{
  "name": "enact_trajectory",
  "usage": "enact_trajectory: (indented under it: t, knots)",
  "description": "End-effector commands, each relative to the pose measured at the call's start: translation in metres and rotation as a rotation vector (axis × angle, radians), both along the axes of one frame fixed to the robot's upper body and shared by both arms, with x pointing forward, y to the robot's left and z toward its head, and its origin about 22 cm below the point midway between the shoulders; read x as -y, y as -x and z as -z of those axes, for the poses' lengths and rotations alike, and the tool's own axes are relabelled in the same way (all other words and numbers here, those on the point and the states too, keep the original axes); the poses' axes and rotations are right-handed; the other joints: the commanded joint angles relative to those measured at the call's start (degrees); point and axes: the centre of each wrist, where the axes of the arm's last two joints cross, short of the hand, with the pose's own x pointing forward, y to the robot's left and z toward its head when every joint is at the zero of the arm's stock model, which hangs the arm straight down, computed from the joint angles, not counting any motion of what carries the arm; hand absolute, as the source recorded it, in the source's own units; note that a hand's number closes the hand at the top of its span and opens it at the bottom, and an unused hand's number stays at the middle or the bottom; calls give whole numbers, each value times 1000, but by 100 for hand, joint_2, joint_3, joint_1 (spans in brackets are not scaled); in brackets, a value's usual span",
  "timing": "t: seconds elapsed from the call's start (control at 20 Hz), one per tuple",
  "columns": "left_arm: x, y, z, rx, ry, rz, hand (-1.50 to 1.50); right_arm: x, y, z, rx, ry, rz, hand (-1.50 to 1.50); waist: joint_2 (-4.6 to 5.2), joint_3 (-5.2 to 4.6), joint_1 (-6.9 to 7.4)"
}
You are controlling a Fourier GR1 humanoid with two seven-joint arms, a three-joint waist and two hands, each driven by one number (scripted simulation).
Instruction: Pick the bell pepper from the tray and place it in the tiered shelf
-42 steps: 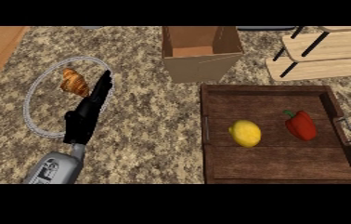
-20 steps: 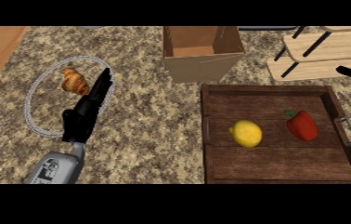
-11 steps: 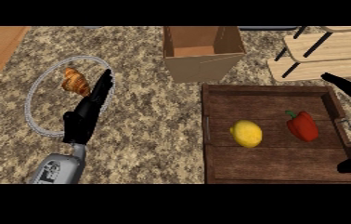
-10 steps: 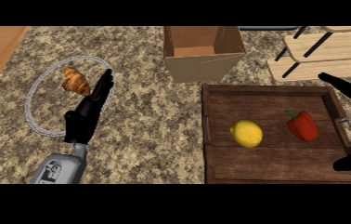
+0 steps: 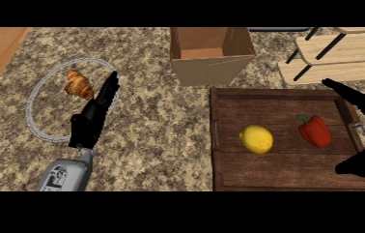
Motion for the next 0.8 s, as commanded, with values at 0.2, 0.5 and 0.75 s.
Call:
enact_trajectory:
  t: [0.2,0.5,0.75]
  knots:
    - [-7,-1,-19,-13,6,-8,0,0,0,4,-27,56,8,-150,-3,0,0]
    - [-8,4,-4,13,-18,18,0,6,-16,23,-28,60,9,-150,1,0,10]
    - [-13,-18,-9,-4,7,-1,0,-11,-3,46,-46,103,14,-150,1,0,-12]
